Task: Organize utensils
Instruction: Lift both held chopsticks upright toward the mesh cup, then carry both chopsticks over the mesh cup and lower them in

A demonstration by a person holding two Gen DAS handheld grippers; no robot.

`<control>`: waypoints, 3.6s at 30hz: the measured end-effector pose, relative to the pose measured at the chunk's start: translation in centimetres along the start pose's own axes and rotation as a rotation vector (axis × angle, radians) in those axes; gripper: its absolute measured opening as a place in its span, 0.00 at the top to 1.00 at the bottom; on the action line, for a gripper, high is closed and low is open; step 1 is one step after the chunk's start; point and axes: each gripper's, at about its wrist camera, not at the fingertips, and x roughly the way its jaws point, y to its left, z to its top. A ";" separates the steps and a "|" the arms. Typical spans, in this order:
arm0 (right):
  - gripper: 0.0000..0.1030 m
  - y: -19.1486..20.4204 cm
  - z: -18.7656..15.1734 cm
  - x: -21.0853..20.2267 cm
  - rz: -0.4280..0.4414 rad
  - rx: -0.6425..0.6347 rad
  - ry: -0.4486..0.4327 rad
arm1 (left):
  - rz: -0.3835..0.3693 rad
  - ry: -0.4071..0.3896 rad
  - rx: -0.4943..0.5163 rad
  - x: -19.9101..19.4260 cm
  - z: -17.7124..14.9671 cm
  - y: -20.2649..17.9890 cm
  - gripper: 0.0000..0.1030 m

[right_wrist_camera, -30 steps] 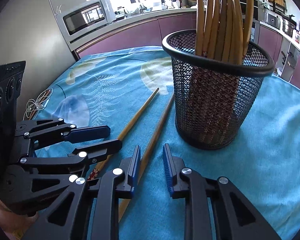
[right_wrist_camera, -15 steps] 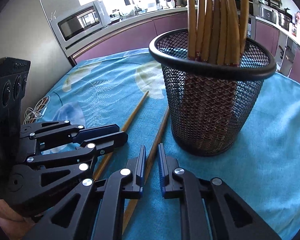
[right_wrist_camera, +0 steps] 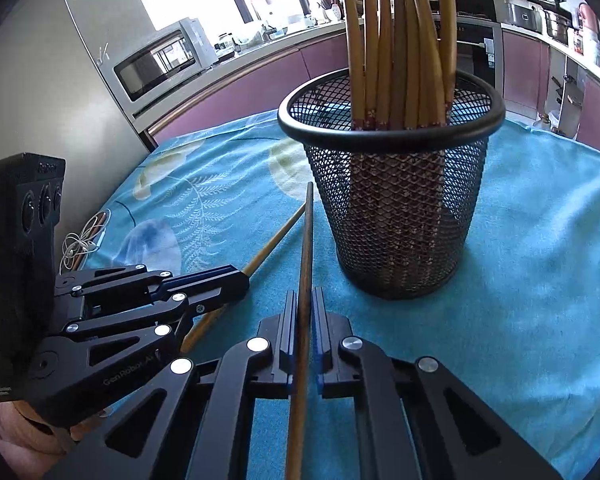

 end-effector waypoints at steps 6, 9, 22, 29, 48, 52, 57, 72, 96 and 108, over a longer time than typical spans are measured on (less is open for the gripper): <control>0.94 0.6 -0.1 0.1 0.034 -0.019 0.008 | -0.019 0.005 0.008 -0.2 -0.4 -0.3 0.93; 0.94 0.8 -0.2 0.6 0.028 -0.024 0.029 | -0.017 0.009 0.016 -0.1 -0.5 -0.5 0.93; 0.94 1.7 -0.1 1.5 -0.033 -0.082 0.047 | -0.018 0.017 0.026 0.0 -0.4 -0.6 0.93; 0.94 1.1 -0.2 0.1 0.008 -0.059 0.007 | -0.027 -0.001 0.022 -0.6 -0.3 -0.6 0.93; 0.94 1.4 0.7 -7.3 0.042 -0.065 -0.176 | -0.174 -0.088 0.001 -5.9 0.6 -0.6 0.93; 0.94 1.2 0.8 -8.5 0.043 -0.062 -0.208 | -0.193 -0.109 0.001 -7.1 0.8 -0.7 0.93; 0.94 0.9 1.1 -10.0 0.047 -0.057 -0.247 | -0.224 -0.139 -0.006 -8.6 1.3 -0.7 0.93; 0.94 0.8 2.7 -12.1 0.045 -0.079 -0.321 | -0.251 -0.233 0.012 -11.8 3.4 -1.7 0.93; 0.94 0.4 6.0 -16.0 0.018 -0.115 -0.428 | -0.253 -0.342 0.039 -15.3 7.6 -3.0 0.93; 0.94 0.3 8.2 -17.2 -0.001 -0.131 -0.477 | -0.254 -0.421 0.042 -17.7 10.1 -3.6 0.93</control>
